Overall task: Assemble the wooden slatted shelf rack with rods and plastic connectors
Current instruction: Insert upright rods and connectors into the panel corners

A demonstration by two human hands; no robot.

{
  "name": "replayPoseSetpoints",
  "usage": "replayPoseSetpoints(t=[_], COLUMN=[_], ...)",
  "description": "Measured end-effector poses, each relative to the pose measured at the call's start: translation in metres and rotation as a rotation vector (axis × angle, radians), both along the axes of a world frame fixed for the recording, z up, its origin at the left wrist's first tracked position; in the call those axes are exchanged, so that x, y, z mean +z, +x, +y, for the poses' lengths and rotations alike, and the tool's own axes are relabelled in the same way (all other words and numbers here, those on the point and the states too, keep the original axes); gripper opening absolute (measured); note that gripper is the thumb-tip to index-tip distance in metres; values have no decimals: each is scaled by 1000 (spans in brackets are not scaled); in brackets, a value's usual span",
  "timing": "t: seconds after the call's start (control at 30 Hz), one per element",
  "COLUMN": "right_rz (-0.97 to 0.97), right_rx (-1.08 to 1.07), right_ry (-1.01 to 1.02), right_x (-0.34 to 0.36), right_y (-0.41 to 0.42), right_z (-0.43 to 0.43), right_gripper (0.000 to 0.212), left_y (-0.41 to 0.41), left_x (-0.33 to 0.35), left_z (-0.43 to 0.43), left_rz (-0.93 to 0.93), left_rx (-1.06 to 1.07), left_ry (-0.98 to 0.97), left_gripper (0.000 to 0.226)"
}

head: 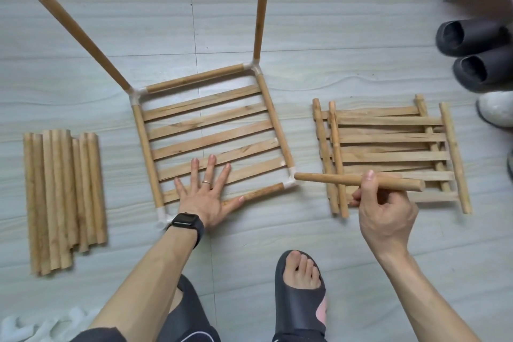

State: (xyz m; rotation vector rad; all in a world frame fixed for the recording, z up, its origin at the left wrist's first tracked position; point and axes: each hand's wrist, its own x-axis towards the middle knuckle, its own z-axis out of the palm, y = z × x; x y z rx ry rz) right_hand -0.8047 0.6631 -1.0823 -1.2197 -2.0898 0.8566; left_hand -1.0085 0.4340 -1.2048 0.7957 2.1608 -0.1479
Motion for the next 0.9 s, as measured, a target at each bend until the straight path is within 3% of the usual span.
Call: replayPoseSetpoints(t=[0.13, 0.3, 0.67, 0.77, 0.9], right_rz=[-78, -54, -66, -95, -129], right_rx=[130, 213, -30, 27, 276], right_ry=[156, 161, -32, 68, 292], right_x=[-1, 0, -5, -7, 2], right_y=[-1, -2, 20, 19, -9], right_z=[0, 0, 9, 9, 6], right_gripper=[46, 31, 52, 53, 31], left_y=[-1, -1, 1, 2, 5], left_x=[2, 2, -8, -10, -5], left_z=[0, 0, -3, -4, -1], left_rz=[-16, -15, 38, 60, 169], left_rx=[0, -2, 3, 3, -65], left_ry=[-13, -12, 21, 43, 54], left_gripper=[92, 91, 92, 91, 88])
